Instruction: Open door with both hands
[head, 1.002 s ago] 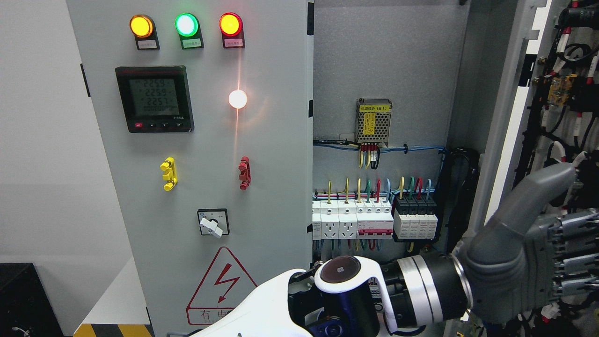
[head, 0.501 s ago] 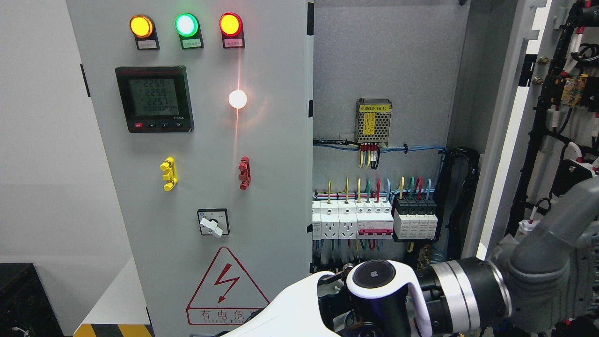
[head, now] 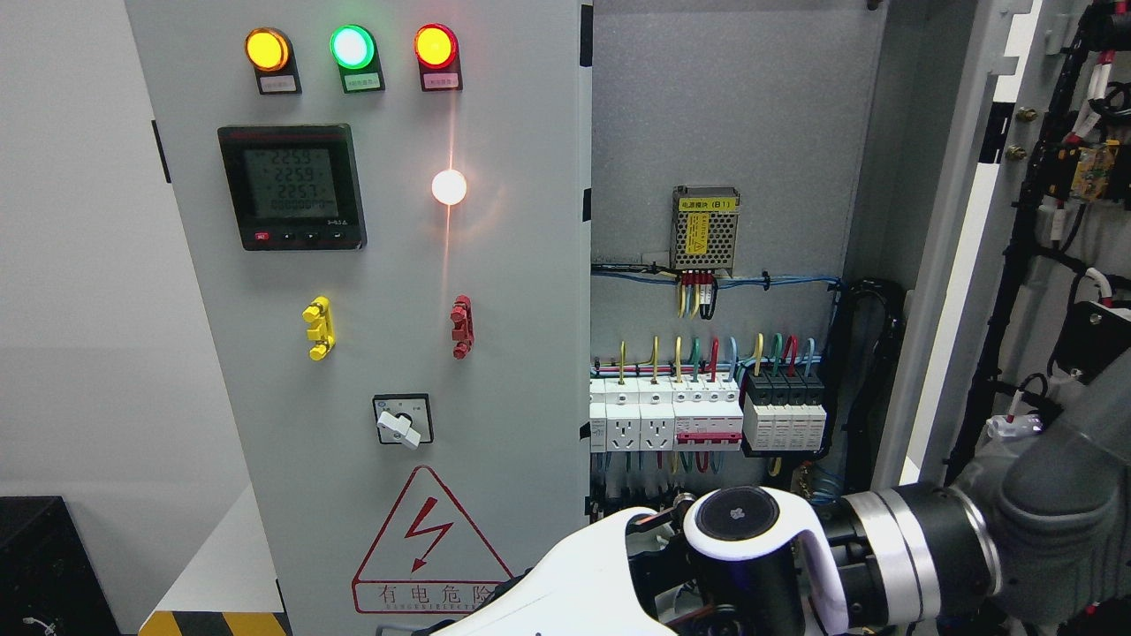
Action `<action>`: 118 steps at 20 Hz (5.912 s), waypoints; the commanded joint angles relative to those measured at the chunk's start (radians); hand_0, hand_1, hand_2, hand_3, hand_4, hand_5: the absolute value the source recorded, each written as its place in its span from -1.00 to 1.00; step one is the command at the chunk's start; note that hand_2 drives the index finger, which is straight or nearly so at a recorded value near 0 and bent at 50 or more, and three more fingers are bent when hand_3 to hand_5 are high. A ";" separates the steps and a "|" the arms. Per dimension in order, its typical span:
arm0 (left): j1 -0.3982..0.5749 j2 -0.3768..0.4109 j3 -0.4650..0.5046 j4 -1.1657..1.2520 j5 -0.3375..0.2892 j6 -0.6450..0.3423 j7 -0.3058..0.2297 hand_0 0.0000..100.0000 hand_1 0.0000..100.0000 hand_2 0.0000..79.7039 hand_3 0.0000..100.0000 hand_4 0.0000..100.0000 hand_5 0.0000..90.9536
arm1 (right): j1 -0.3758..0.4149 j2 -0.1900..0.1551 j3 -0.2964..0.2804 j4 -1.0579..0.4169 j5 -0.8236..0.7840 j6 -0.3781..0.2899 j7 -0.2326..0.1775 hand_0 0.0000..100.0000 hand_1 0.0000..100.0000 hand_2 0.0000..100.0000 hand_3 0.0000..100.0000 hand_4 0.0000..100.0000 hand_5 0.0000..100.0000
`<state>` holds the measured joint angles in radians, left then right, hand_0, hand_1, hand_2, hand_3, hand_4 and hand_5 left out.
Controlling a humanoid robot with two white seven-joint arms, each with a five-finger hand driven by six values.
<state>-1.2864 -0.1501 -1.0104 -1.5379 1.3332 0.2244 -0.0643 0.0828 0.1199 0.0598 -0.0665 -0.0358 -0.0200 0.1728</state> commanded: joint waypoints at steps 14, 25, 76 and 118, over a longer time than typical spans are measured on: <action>0.018 0.151 0.006 -0.160 -0.002 -0.002 0.001 -1.00 -1.00 -1.00 -1.00 -1.00 -1.00 | 0.000 0.000 0.000 0.002 0.001 0.000 0.000 -0.62 -1.00 -1.00 -1.00 -1.00 -1.00; 0.203 0.515 0.081 -0.416 0.006 -0.003 -0.008 -1.00 -1.00 -1.00 -1.00 -1.00 -1.00 | 0.000 0.000 0.000 0.002 -0.001 0.000 0.000 -0.62 -1.00 -1.00 -1.00 -1.00 -1.00; 1.412 0.406 0.401 1.174 -0.431 -0.332 -0.137 -1.00 -1.00 -1.00 -1.00 -1.00 -1.00 | 0.000 0.000 0.000 0.002 0.001 0.000 0.000 -0.62 -1.00 -1.00 -1.00 -1.00 -1.00; 1.348 0.066 1.036 1.570 -1.299 -0.330 0.107 -1.00 -1.00 -1.00 -1.00 -1.00 -1.00 | 0.000 0.000 0.000 0.002 0.001 0.000 0.000 -0.62 -1.00 -1.00 -1.00 -1.00 -1.00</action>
<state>0.0649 -0.0514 -0.0287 -0.0209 0.0104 -0.1051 0.0438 0.0829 0.1197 0.0598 -0.0644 -0.0356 -0.0199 0.1728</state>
